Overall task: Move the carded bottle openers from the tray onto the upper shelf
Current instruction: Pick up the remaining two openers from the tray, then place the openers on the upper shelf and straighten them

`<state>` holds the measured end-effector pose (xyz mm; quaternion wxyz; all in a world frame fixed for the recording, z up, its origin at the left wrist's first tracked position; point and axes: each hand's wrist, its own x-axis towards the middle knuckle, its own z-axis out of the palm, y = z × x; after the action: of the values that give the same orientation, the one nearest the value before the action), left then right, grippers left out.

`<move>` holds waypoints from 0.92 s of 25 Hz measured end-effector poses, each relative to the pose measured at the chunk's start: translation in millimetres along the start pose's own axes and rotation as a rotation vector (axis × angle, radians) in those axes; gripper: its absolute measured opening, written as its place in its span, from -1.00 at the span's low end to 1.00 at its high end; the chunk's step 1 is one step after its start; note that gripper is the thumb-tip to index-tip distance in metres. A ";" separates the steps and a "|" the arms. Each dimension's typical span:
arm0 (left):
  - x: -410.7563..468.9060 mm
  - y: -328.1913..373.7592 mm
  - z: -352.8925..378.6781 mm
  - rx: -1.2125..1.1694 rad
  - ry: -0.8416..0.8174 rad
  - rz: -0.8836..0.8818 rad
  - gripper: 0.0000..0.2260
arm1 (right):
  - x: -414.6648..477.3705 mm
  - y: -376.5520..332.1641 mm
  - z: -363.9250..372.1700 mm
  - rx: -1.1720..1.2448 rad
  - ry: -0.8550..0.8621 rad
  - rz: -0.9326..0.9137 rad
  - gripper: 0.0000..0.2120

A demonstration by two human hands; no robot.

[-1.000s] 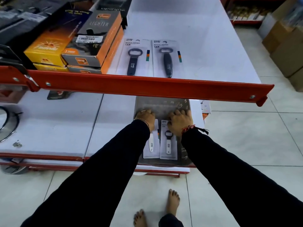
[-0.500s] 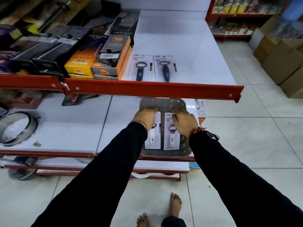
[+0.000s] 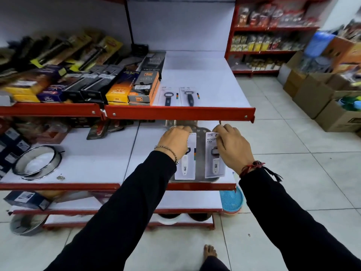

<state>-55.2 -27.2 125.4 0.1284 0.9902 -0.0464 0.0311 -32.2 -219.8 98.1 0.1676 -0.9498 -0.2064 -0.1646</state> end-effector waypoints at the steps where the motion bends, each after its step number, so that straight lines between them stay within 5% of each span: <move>1: -2.7 5.9 -11.3 0.003 0.022 0.019 -0.61 | -0.4 -0.9 -13.0 0.006 0.033 0.003 -0.75; 12: 81.4 64.7 -149.6 0.103 0.279 0.108 -0.56 | 113.1 27.5 -139.6 0.073 0.322 -0.027 -0.80; 17: 169.8 79.0 -166.1 0.169 0.219 0.060 -0.53 | 191.5 60.7 -141.4 0.073 0.208 0.010 -0.68; 23: 242.0 69.6 -120.6 0.103 -0.025 -0.022 -0.61 | 242.4 93.2 -90.0 0.159 -0.166 0.102 -0.62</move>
<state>172.3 -83.4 277.1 0.0771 0.9962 -0.0354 0.0198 196.2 -253.0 247.4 0.2329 -0.9532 -0.1834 -0.0597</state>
